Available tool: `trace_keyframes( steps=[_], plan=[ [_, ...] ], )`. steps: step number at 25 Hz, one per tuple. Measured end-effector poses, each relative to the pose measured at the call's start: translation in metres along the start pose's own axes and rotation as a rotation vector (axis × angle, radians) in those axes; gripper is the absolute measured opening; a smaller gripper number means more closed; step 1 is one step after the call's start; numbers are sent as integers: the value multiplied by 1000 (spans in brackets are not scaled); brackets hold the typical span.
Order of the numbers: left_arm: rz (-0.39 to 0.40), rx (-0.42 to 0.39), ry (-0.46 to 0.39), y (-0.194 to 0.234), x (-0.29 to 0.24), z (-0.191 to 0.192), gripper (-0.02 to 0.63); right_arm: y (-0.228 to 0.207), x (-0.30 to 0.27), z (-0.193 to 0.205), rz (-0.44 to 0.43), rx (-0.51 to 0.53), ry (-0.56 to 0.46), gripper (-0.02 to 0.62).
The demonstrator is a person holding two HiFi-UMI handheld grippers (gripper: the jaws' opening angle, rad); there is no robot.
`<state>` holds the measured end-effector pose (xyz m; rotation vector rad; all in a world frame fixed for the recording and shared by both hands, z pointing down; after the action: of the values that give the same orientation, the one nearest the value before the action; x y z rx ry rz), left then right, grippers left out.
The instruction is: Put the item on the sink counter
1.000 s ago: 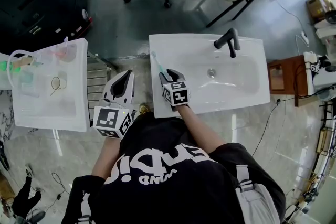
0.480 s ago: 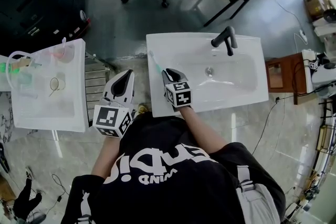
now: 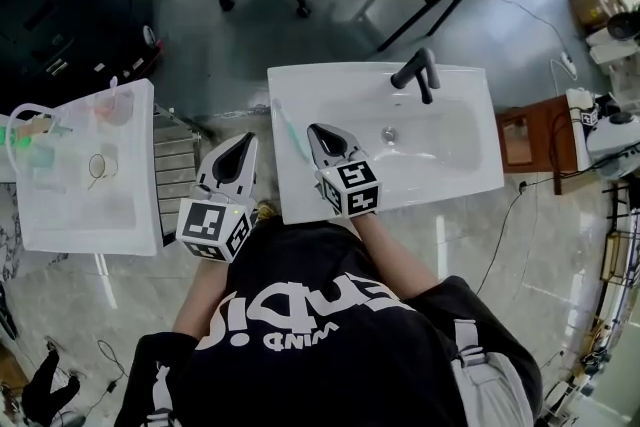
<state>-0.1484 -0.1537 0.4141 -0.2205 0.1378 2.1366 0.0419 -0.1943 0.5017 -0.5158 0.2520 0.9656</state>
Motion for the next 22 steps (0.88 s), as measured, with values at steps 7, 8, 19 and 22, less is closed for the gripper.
trace_keyframes(
  steps=[7,8,19,22],
  plan=[
    [20,-24,-30,-5,-1,-9,20,22,47,-41,-115,54,-158,18],
    [26,-31,-38,-6,-1,-10,20,24,53,-45,-124,55,-182,18],
    [76,-77,-118,-16,6,-24,20,30,94,-64,-111,41,-345,18],
    [77,-84,-125,-19,8,-28,20,28,97,-64,-106,28,-355,18]
  ],
)
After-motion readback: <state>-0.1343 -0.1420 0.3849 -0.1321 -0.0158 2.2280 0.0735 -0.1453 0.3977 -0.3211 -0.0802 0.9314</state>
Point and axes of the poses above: the fingertips, and each gripper's own axes: x backward along the fingers, y to its left, z out of its underside, the point moved 8 cm from there along x, backward along the fingers, and after that the axes turned 10 degrees about -x, right-handed, at the moved point
